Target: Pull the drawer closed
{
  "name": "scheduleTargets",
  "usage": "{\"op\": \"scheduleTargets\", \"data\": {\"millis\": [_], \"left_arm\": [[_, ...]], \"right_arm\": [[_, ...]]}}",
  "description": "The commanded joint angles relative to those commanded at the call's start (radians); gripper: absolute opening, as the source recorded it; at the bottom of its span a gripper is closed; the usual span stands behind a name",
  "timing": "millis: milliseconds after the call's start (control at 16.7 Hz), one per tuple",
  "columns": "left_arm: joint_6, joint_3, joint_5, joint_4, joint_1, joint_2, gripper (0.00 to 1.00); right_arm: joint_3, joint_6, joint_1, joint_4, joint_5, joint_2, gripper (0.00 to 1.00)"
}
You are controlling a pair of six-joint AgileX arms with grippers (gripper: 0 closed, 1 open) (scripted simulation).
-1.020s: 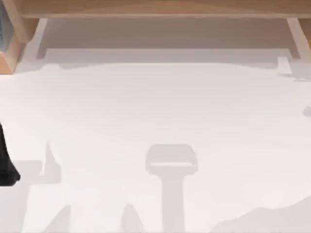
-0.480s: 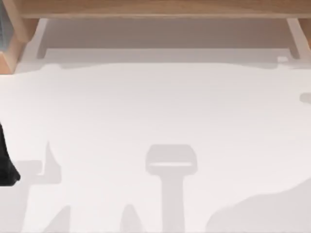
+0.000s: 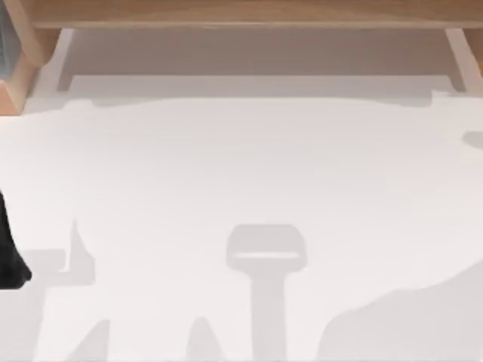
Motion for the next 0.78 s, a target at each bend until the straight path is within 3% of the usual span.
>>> {"op": "scheduleTargets", "data": {"millis": [780], "left_arm": [[0.0,0.0,0.0,0.0,0.0,0.0,1.0]], "right_arm": [[0.0,0.0,0.0,0.0,0.0,0.0,0.98]]}}
